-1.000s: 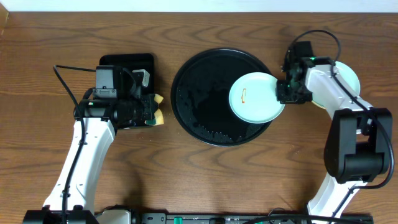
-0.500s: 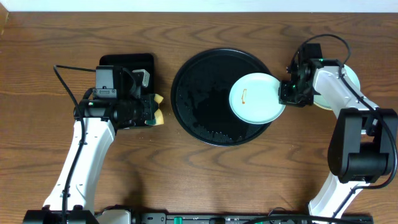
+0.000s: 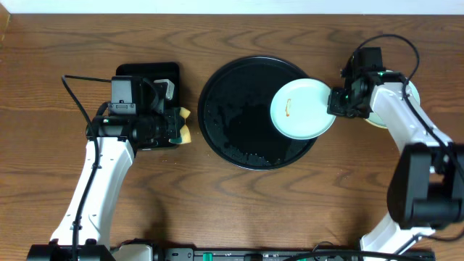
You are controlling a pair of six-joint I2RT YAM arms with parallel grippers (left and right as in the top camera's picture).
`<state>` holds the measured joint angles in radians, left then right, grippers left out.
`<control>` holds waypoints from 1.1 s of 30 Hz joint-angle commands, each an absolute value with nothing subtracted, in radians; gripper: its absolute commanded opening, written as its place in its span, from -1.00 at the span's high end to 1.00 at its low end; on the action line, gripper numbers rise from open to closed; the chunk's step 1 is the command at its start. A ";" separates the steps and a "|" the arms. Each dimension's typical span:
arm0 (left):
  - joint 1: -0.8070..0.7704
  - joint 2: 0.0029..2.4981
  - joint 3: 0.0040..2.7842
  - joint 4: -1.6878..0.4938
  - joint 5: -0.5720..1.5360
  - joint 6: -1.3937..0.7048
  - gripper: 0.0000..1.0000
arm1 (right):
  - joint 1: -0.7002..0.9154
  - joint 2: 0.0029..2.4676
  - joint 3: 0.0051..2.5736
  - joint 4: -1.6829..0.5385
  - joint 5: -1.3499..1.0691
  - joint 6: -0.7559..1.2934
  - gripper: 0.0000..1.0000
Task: Clean dirty plates on tray and stack at the side
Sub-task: 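Grip the second plate rim and drag it toward the tray's right side, then move the left gripper with the sponge over the second plate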
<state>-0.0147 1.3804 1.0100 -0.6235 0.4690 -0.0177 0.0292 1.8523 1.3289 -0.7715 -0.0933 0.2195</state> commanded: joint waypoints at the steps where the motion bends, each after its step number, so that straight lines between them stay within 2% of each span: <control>1: -0.012 1.380 1.011 -0.617 0.479 0.000 0.85 | 0.091 1.746 1.326 -0.788 0.029 0.222 0.98; 6: -0.013 1.380 1.011 -0.564 0.479 -0.001 0.85 | 0.233 1.723 1.326 -0.810 0.275 0.224 0.98; 10: -0.013 1.380 1.011 -0.479 0.480 -0.004 0.85 | 0.334 1.726 1.326 -0.825 0.468 0.300 0.98; 16: -0.076 1.380 1.011 -0.408 0.490 -0.024 0.85 | 0.344 1.726 1.326 -0.800 0.350 0.253 0.98; 19: -0.176 1.380 1.011 -0.311 0.485 -0.024 0.85 | 0.344 1.726 1.326 -0.804 0.309 0.262 0.98; 26: -0.318 1.393 1.011 -0.141 0.391 -0.092 0.85 | 0.306 1.726 1.325 -0.859 0.137 0.397 0.98; 33: -0.423 1.510 1.011 -0.026 0.392 -0.092 0.85 | 0.254 1.728 1.268 -0.822 0.073 0.400 0.98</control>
<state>-0.3931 1.4471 1.0065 -0.0563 0.4080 -0.0799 0.2749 1.7298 1.3098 -0.8482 0.1104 0.3721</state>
